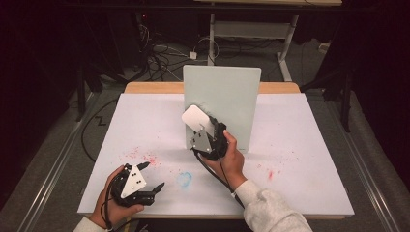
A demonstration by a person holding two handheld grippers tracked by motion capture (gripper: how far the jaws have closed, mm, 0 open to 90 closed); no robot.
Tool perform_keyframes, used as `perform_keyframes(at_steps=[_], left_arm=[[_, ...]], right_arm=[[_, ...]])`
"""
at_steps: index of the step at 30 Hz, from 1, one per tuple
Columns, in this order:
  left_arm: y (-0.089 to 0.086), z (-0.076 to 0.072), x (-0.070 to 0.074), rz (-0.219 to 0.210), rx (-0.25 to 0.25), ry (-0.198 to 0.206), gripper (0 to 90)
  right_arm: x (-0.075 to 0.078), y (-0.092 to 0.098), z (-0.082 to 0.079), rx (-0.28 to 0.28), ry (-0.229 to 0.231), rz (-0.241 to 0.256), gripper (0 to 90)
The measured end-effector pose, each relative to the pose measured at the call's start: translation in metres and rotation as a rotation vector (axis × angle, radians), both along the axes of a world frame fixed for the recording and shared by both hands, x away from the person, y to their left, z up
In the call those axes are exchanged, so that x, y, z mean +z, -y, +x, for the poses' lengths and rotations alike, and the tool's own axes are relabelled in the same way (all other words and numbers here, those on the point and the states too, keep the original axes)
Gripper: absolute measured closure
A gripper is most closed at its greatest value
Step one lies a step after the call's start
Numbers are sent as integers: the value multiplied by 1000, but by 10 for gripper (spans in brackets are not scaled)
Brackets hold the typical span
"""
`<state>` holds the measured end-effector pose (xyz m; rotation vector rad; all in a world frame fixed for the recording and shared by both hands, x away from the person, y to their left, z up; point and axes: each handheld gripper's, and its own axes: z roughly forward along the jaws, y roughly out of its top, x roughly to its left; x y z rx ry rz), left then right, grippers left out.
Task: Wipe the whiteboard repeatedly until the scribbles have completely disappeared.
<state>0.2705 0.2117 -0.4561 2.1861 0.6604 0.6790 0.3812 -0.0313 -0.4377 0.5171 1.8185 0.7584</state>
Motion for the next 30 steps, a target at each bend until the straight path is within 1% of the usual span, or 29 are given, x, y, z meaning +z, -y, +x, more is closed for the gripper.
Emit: perform_keyframes(at_steps=[3, 5, 7, 9, 13, 14, 16, 18, 20, 21, 24, 25, 26, 27, 29, 30], left_arm=[[0, 0, 0, 0, -2, 0, 193], [0, 0, 0, 1, -2, 0, 193], [0, 0, 0, 1, -2, 0, 193], [0, 0, 0, 1, -3, 1, 193], [0, 0, 0, 1, -4, 0, 193], [0, 0, 0, 1, -4, 0, 193], [0, 0, 0, 0, -5, -1, 193], [0, 0, 0, -1, -5, 1, 193], [1, -1, 0, -1, -5, 2, 193], [1, -1, 0, -1, -5, 3, 193], [1, -1, 0, -4, -4, 1, 193], [0, -1, 0, 1, -6, 0, 193], [0, 0, 0, 2, -6, -1, 193], [0, 0, 0, 1, -7, -1, 193], [1, -1, 0, -2, -6, 0, 194], [0, -1, 0, -2, -6, 1, 193]], right_arm=[[-7, -5, -2, 10, -6, -36, 311], [-6, -4, -2, 17, -7, -36, 310], [-1, -2, 0, 12, 4, -33, 310], [8, 3, 2, -6, 22, -11, 311], [33, 18, 10, -56, 63, 68, 311], [37, 22, 11, -73, 71, 88, 311], [40, 26, 12, -79, 70, 115, 311], [36, 22, 11, -84, 67, 90, 311], [26, 15, 8, -54, 47, 51, 311], [20, 11, 6, -43, 42, 17, 311], [-3, -2, -1, -3, 15, -65, 311], [-9, -5, -3, 1, 15, -96, 311], [-14, -6, -4, 4, 13, -113, 311], [-15, -7, -5, 4, 15, -122, 311], [-10, -4, -3, 19, 5, -110, 311], [-6, -2, -2, 10, 17, -109, 311]])
